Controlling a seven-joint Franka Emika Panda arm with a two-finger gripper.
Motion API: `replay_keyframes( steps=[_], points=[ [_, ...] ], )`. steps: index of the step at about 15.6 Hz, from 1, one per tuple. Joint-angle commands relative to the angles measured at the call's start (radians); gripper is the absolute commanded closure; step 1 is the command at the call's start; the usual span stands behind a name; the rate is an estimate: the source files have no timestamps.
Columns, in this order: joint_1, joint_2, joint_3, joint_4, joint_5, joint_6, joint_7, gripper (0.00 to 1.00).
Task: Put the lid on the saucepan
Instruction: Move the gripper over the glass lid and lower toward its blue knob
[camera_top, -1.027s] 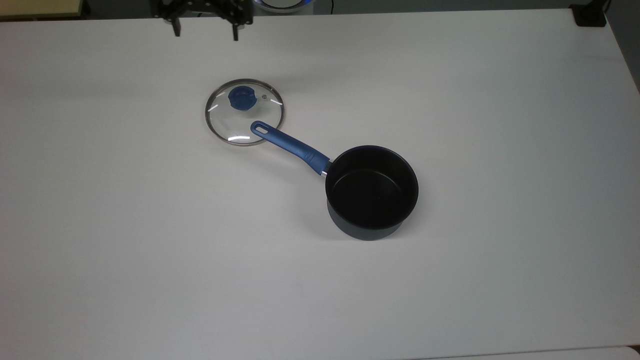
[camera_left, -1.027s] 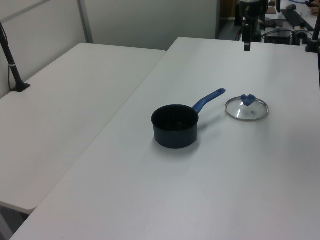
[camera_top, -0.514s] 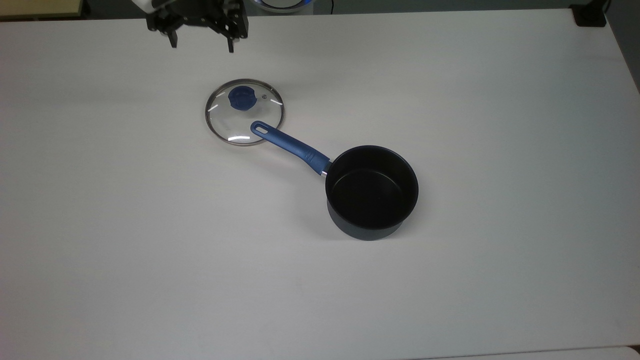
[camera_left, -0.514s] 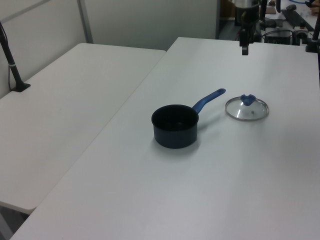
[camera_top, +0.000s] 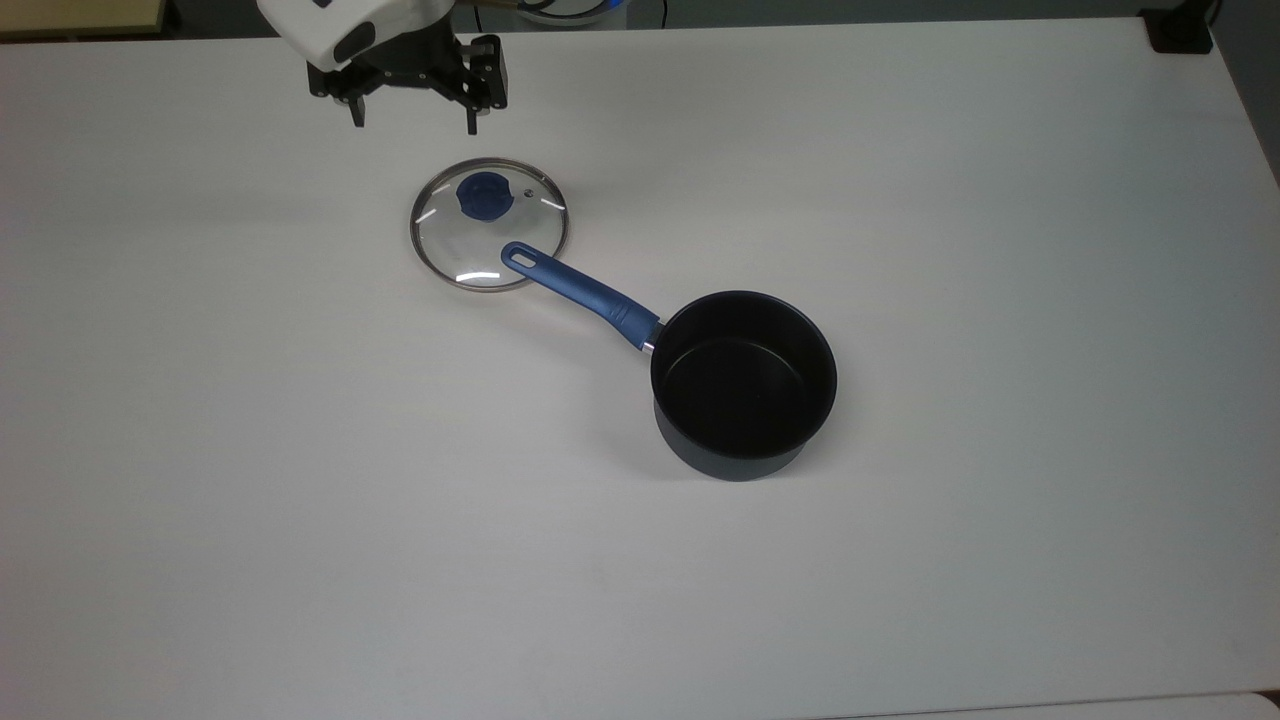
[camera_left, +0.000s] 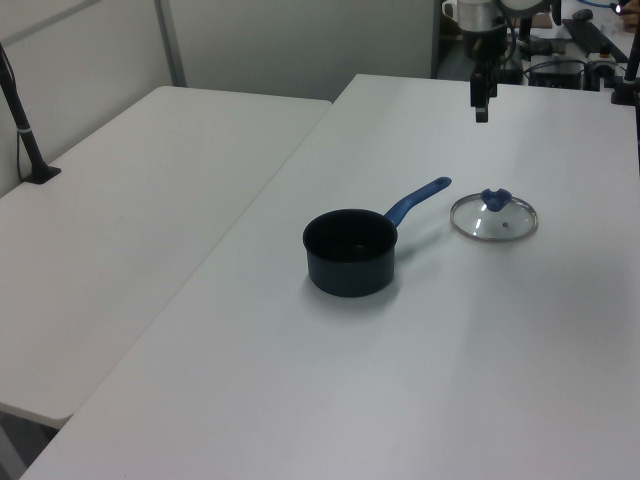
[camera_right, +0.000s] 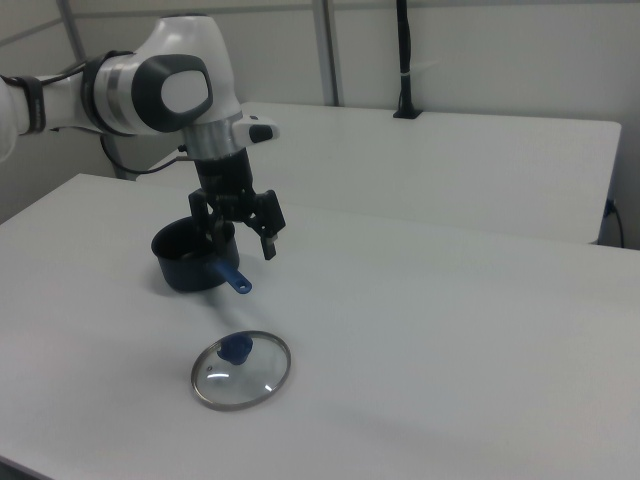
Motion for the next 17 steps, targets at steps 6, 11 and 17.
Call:
replay_keyframes(
  steps=[6, 11, 17],
  points=[
    [0.049, 0.056, 0.0, -0.055, -0.029, 0.037, -0.301, 0.0],
    [0.076, 0.026, -0.007, -0.262, -0.033, 0.255, -0.299, 0.0],
    [0.078, 0.034, -0.007, -0.362, -0.055, 0.329, -0.31, 0.0]
  ],
)
